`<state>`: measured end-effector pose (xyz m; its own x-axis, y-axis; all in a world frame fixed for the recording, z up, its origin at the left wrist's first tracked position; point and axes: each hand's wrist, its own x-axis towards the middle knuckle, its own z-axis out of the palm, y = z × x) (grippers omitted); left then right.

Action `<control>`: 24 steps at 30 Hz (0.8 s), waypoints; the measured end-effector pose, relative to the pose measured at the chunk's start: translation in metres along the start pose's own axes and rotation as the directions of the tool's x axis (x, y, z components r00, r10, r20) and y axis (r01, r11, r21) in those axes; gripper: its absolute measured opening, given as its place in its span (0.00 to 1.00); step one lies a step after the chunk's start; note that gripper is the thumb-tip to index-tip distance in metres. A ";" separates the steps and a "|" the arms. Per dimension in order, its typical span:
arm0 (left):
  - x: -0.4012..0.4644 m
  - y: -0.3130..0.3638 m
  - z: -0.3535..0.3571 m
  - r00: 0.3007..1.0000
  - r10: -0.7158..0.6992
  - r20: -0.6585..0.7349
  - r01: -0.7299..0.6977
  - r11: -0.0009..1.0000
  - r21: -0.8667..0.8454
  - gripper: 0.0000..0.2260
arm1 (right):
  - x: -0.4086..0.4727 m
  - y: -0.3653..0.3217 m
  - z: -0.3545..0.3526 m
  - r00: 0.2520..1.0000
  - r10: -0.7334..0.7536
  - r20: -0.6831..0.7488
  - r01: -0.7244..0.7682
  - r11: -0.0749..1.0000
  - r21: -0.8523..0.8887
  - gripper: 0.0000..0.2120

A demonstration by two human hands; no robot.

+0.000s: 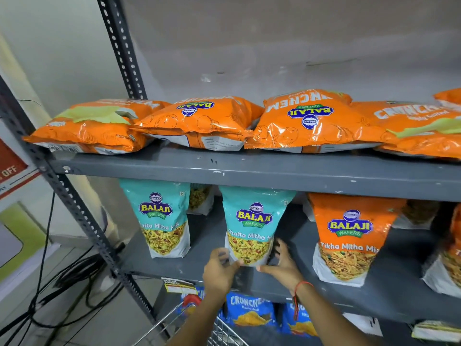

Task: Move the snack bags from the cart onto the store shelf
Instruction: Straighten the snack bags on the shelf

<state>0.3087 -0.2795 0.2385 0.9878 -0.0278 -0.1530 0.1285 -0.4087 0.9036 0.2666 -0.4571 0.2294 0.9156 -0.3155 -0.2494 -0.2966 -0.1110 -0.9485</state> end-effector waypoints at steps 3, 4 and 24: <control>-0.017 0.009 0.003 0.998 0.057 -0.017 -0.056 0.998 0.021 0.17 | -0.026 0.000 -0.011 0.998 -0.032 -0.053 0.033 0.999 0.018 0.50; -0.023 0.014 0.006 0.996 0.084 -0.009 -0.084 0.996 0.016 0.15 | -0.037 0.002 -0.016 0.996 -0.047 -0.078 0.048 0.999 0.014 0.49; -0.087 0.069 0.178 0.922 0.074 0.380 -0.071 0.997 -0.020 0.25 | -0.058 0.065 -0.204 0.947 0.069 -0.313 -0.048 0.996 0.074 0.38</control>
<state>0.2165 -0.4676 0.2432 0.8871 -0.4022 -0.2267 0.0592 -0.3878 0.9199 0.1393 -0.6382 0.2220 0.7622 -0.6011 -0.2403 -0.3189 -0.0257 -0.9474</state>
